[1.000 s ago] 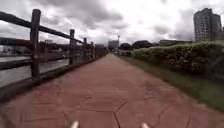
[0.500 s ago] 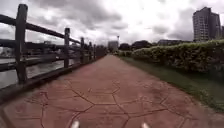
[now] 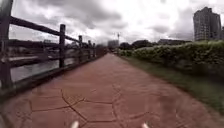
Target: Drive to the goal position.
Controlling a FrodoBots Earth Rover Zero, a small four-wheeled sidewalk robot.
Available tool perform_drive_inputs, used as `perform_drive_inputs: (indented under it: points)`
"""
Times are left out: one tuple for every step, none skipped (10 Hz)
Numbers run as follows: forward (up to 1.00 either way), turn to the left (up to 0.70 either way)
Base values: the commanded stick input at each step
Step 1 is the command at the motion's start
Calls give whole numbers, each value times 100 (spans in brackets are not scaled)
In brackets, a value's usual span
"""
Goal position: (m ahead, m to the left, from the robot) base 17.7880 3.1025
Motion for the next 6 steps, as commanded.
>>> perform_drive_inputs:
  points:
    - [70,0]
    - [70,0]
    - [70,0]
    - [70,0]
    - [70,0]
    - [70,0]
